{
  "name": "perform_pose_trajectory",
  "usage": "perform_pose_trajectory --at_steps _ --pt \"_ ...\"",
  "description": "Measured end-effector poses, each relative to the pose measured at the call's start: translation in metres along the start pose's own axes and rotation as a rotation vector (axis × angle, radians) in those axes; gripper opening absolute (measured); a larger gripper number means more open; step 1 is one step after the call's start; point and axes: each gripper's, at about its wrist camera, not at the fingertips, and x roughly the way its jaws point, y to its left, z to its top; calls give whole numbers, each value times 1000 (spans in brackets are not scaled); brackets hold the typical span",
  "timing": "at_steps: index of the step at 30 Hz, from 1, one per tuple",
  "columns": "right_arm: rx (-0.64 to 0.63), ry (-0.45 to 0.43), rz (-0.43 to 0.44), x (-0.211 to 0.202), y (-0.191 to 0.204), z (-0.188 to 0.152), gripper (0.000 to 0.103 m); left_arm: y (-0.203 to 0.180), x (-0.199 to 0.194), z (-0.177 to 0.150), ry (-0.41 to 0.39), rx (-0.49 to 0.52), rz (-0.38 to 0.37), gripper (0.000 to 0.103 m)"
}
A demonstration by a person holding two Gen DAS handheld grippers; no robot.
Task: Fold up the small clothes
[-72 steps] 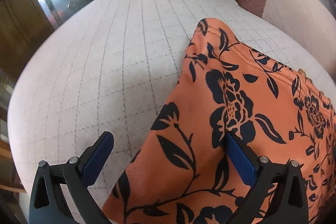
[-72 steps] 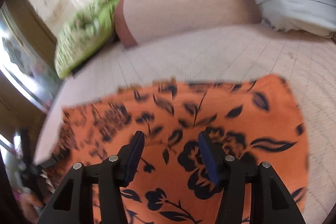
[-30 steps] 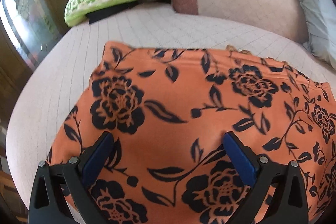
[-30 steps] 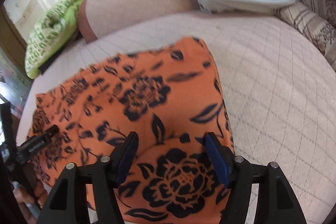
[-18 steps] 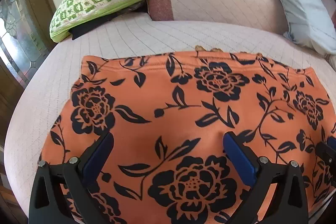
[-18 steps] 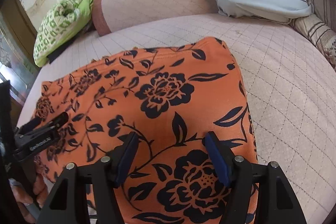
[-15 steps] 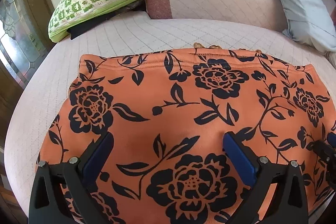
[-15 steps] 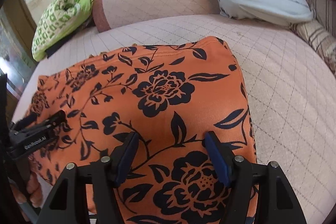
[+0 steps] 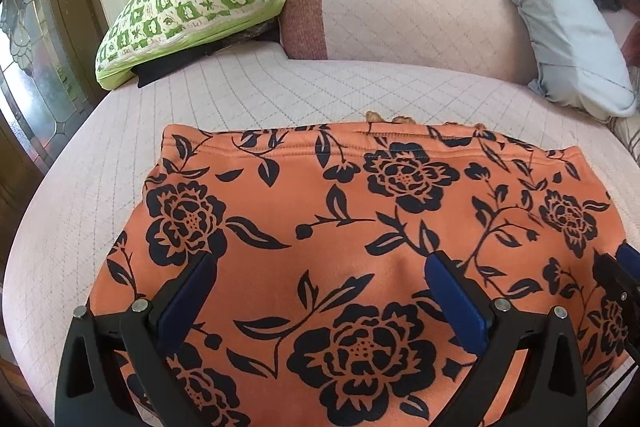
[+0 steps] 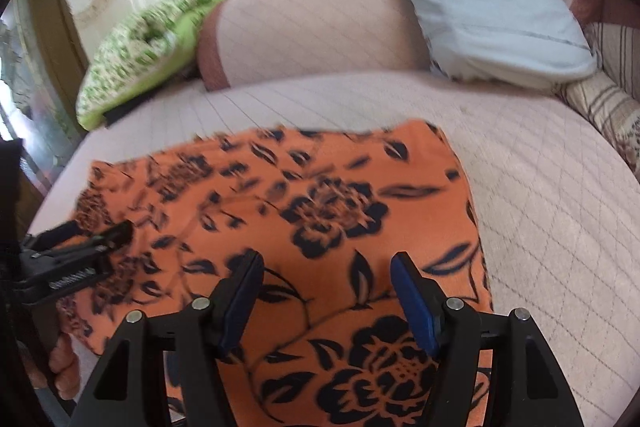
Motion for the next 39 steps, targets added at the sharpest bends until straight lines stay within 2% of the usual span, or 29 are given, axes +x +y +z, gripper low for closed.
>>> perform_pose_trajectory --at_steps 3,12,18,25,30,39 --pt "8 -6 20 -3 5 -1 70 -4 -7 -1 -11 15 -15 103" --pt "23 147 -13 25 6 -14 70 -14 -24 -8 -30 49 -51 103" --pt "16 152 -22 24 7 -17 70 -15 -40 -13 -63 62 -55 103" --pt "48 103 -4 3 11 -19 70 -10 -58 -22 -93 65 -55 103" --pt "13 60 -6 -14 22 -23 70 -4 -67 -28 -103 61 -45 103" --pt "-3 153 -9 -3 24 -45 69 1 -76 -39 -116 73 -30 103"
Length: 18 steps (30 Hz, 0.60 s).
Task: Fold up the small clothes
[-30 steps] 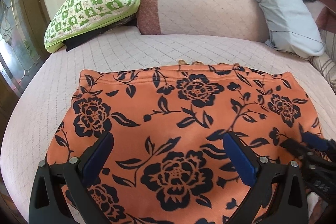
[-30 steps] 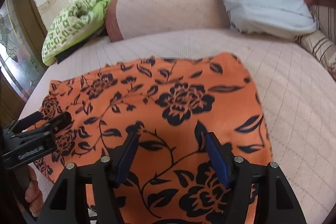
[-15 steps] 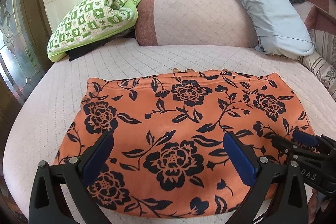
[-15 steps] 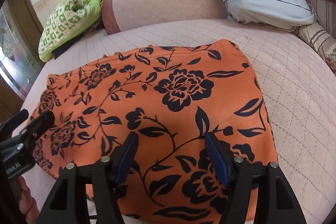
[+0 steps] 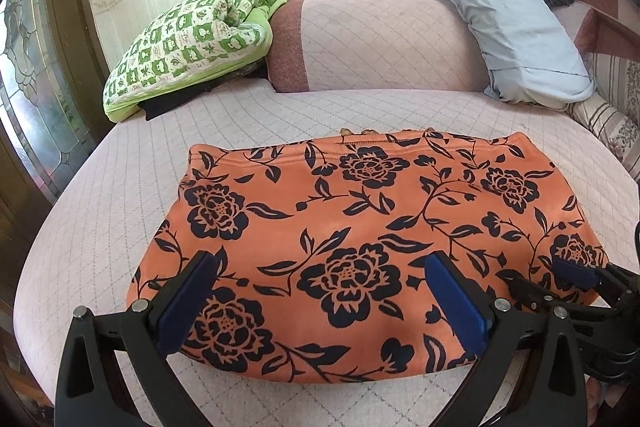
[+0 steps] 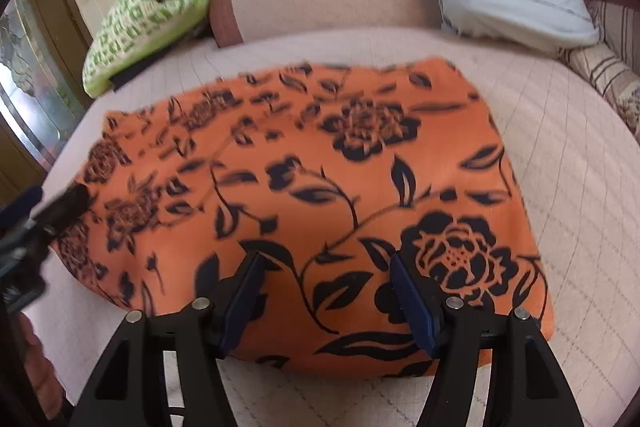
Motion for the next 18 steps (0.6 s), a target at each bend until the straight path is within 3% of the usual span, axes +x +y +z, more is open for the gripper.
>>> perform_pose_trajectory --at_steps 6,14,18 --pt "-26 -8 -17 -2 2 -1 69 -2 3 -4 20 14 1 103" --pt "4 -93 -65 -28 -12 -4 67 1 0 -9 19 22 12 103" --pt "9 -64 -82 -23 -16 -8 67 9 3 -14 30 24 38 103"
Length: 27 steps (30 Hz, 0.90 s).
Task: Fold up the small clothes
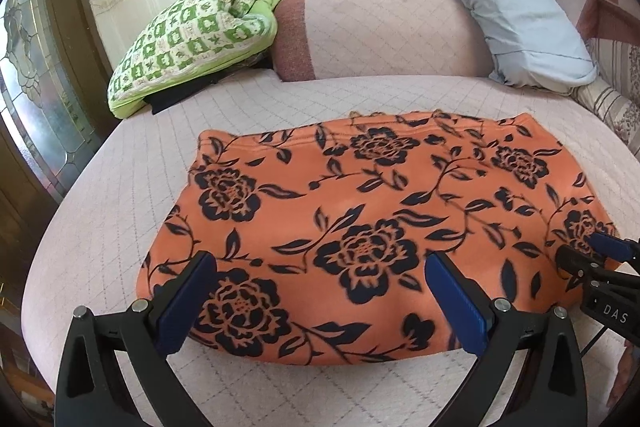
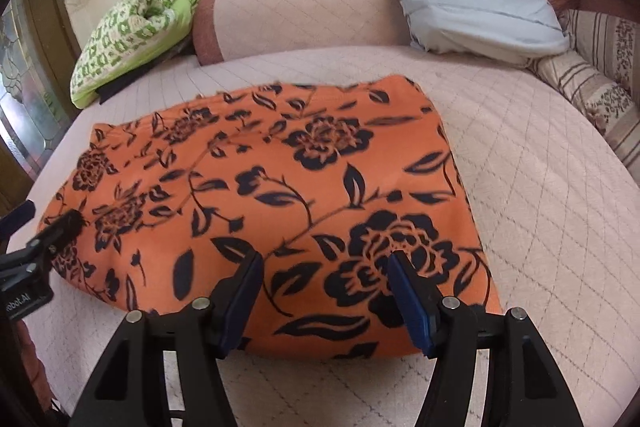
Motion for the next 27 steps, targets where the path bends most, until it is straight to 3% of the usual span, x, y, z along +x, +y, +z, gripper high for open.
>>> perform_pose_trajectory --at_steps 4,9,15,20,24,27 --pt "-49 22 -32 7 6 -5 67 11 10 -4 27 -5 19 103" --pt "-26 26 -20 6 5 -3 67 44 45 -8 132 -73 66 103" --pt "11 -40 13 -6 7 7 67 82 80 -5 198 -130 114 103" --pt "-49 -82 42 -10 31 10 67 85 81 -4 198 -120 121 103" --pt "-65 -12 88 7 49 10 67 92 84 -5 205 -101 161 103" --pt "-106 59 53 28 61 4 68 109 88 -5 239 -157 128 103"
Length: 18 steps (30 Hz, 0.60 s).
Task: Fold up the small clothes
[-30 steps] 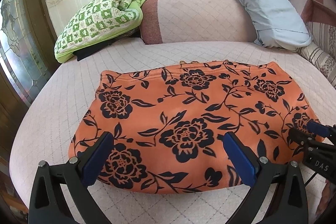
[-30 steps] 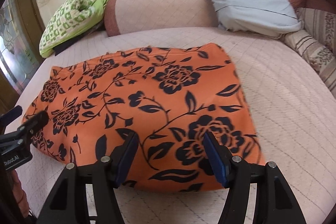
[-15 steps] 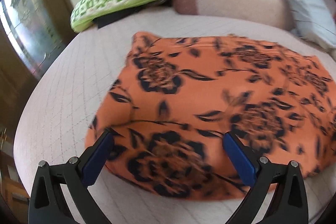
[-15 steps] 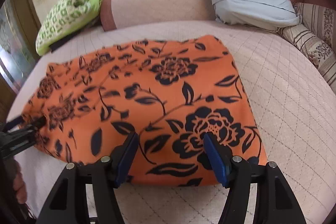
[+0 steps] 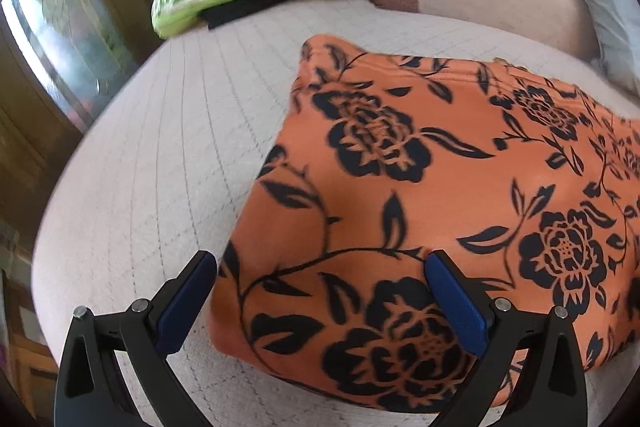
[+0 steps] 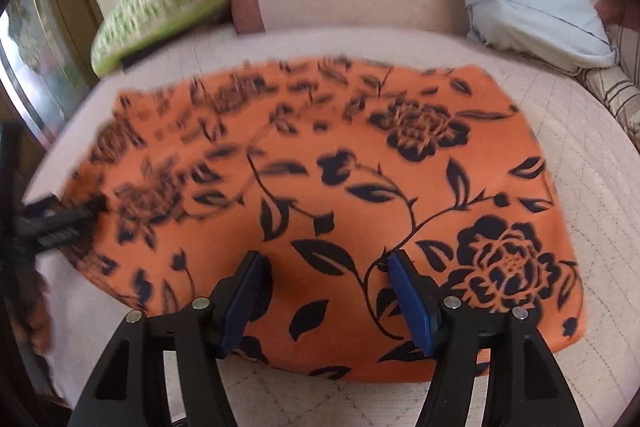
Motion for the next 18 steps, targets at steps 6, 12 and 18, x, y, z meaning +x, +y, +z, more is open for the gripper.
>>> perform_pose_trajectory --at_steps 6,12,18 --pt "-19 -1 -10 2 5 1 70 43 -8 4 -3 -107 42 103" --pt "-13 -3 -10 3 6 2 70 28 -45 -6 -133 -37 80 103" --pt "-16 -14 -9 1 6 0 70 -22 -22 -22 -46 148 89 103"
